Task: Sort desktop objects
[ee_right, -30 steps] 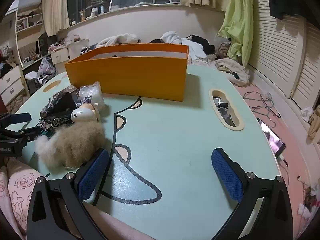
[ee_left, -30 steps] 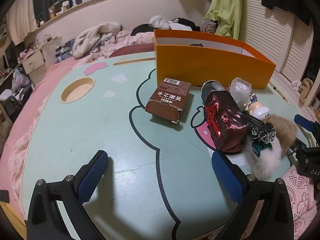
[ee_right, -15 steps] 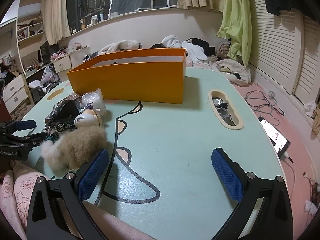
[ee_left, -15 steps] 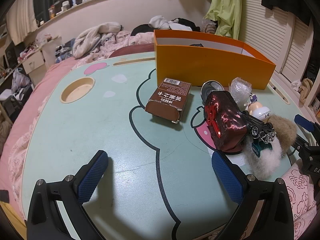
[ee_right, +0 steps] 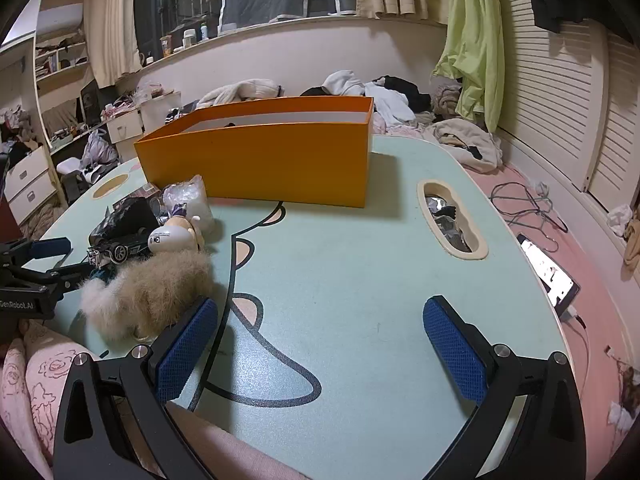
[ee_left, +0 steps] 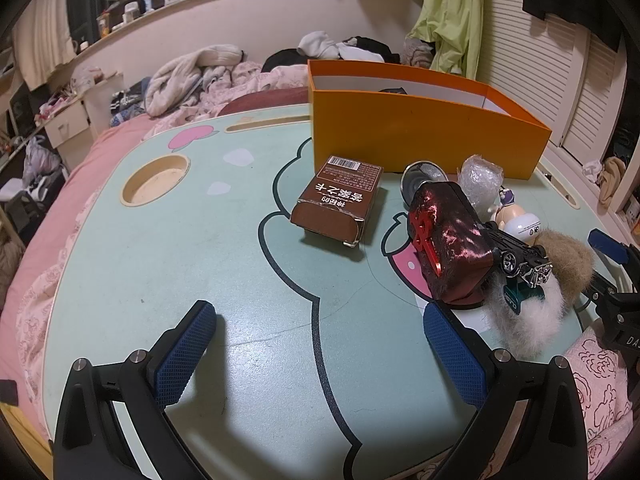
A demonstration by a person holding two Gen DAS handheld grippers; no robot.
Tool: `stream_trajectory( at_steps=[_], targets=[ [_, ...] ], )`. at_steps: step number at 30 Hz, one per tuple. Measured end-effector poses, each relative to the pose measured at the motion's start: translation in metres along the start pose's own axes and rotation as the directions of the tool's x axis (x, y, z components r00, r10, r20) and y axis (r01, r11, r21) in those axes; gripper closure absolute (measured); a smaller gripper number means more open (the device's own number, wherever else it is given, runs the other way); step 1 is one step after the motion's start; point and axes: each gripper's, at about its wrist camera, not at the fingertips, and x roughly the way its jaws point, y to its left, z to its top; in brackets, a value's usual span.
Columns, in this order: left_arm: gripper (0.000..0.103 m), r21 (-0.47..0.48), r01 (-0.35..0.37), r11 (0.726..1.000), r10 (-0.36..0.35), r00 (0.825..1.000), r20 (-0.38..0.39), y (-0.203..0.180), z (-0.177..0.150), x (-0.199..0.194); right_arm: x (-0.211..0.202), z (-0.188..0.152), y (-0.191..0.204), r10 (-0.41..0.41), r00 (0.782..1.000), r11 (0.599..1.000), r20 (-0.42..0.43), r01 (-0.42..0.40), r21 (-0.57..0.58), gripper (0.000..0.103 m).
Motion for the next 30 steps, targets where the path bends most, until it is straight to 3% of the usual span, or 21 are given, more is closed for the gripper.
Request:
stream_trajectory(
  at_steps=[24,30],
  targets=[
    [0.0,-0.001,0.0,1.0,0.0,1.0,0.001,0.002,-0.002,-0.003,-0.007,0.002,-0.012,0.053,0.998,0.997,0.038,-0.055,0.05,0.001],
    [0.0,-0.002,0.001,1.0,-0.001,1.0,0.001,0.002,-0.002,-0.007,-0.021,0.001,-0.01,0.074,0.991,0.996,0.11,-0.078,0.037,0.001]
  ],
)
